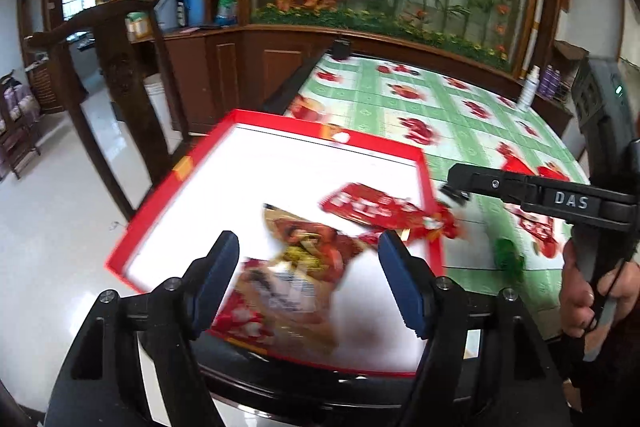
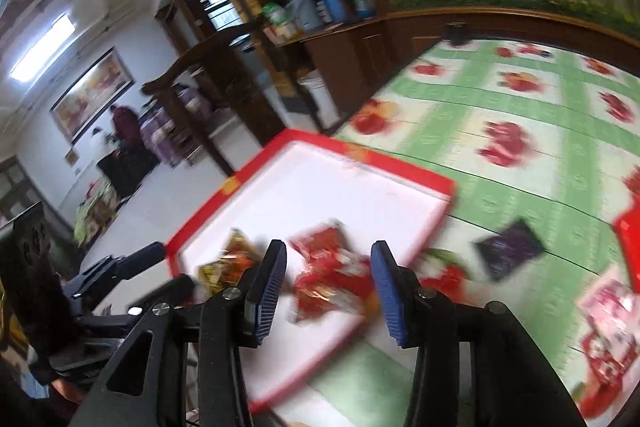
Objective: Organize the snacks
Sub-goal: 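Move both grippers over the white tray and open them to release the snacks, then grasp the green packet with the left gripper while the right gripper grasps a red white-flower packet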
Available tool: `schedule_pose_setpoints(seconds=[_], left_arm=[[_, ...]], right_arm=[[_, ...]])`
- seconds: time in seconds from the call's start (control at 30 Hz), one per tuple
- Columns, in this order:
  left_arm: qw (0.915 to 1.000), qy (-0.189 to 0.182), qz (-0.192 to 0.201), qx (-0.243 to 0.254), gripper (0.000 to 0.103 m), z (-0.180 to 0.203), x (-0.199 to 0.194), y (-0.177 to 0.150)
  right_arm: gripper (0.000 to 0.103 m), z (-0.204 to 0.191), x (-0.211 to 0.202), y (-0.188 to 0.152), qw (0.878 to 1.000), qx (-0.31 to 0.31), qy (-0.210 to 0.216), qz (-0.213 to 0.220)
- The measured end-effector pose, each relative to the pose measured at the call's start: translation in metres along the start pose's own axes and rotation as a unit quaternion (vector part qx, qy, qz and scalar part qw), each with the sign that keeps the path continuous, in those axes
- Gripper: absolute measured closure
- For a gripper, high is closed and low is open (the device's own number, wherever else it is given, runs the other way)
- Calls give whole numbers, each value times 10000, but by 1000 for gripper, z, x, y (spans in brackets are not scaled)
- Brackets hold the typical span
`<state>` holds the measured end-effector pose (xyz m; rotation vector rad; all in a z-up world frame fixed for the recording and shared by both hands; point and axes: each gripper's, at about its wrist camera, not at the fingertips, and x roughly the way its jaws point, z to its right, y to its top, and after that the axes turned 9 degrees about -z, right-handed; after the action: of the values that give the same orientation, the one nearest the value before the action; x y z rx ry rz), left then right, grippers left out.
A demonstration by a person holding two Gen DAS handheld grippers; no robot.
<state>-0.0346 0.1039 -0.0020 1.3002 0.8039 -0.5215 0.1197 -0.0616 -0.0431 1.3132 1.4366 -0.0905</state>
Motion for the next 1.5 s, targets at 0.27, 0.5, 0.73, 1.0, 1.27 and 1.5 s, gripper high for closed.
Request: schedule_pose_setpoints(seconds=[0.27, 0.5, 0.73, 1.0, 1.27, 1.5], left_arm=[[9945, -550, -331, 833, 30, 72, 15, 3], [9841, -688, -587, 1528, 30, 129, 33, 13], [9700, -829, -1024, 2043, 29, 174, 55, 6], [9649, -1012, -1270, 2065, 29, 190, 70, 0], [9638, -1250, -1472, 1838, 29, 178, 75, -6], [9622, -1307, -1490, 1867, 29, 174, 74, -5]], right_arm=[[55, 104, -58, -55, 9915, 953, -877, 141], [53, 153, -98, -93, 9812, 1346, -1375, 166], [53, 164, -89, -97, 9794, 1324, -1525, -64], [52, 147, -78, -86, 9772, 944, -1903, 40], [46, 154, -54, -64, 9788, 772, -1892, -159], [54, 138, -49, -77, 9789, 360, -1887, -691]])
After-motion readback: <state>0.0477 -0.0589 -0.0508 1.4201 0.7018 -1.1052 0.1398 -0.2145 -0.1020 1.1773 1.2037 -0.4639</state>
